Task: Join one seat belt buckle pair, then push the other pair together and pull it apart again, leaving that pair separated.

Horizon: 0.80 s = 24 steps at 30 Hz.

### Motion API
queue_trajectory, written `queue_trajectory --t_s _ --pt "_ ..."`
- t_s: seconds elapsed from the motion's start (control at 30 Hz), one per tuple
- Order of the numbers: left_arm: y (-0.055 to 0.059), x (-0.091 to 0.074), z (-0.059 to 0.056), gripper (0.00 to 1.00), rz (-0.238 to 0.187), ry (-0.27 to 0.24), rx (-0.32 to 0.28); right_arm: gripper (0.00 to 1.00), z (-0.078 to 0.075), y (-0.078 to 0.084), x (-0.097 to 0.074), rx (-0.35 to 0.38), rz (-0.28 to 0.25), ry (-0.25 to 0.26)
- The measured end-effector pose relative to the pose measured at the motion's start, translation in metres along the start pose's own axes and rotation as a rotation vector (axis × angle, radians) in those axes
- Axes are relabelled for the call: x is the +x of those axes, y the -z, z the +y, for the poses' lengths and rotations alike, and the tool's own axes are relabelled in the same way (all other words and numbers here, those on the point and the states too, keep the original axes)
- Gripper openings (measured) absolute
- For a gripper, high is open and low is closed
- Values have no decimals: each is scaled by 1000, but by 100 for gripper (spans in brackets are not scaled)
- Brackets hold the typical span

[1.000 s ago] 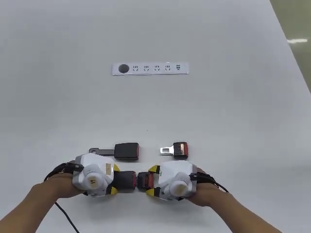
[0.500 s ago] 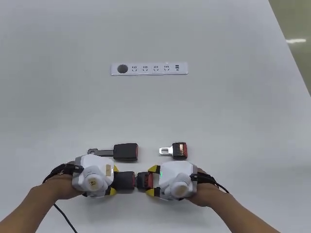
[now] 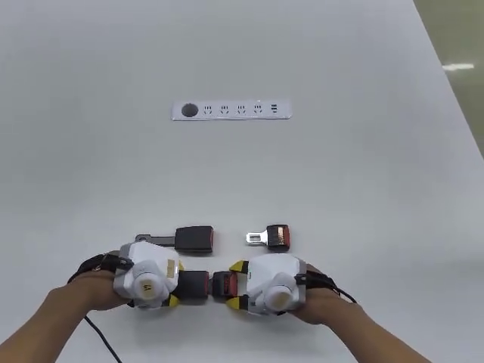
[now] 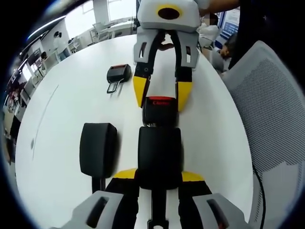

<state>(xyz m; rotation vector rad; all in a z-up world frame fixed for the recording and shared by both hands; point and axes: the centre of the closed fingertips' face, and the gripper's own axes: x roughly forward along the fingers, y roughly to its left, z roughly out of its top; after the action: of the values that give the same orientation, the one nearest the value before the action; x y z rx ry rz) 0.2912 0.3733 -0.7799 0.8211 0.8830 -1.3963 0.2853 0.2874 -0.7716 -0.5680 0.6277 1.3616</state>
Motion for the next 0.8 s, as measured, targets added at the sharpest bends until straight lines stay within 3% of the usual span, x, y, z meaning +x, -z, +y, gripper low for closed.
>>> queue_trajectory --t_s 0.2,0.3,0.5,0.57,0.8 --pt "-1 1 1 32 7 -1 -3 29 0 -2 2 20 5 -14" --pt "0 2 1 33 4 -2 2 30 0 -2 2 -16 10 -11" --pt "1 2 2 33 7 2 5 32 0 -4 3 -11 10 -12" --pt "1 2 2 35 7 4 -1 35 2 -8 -3 -17 13 -11" --pt "-6 -6 5 39 -31 -19 -49 45 -2 -15 -6 -61 -12 1"
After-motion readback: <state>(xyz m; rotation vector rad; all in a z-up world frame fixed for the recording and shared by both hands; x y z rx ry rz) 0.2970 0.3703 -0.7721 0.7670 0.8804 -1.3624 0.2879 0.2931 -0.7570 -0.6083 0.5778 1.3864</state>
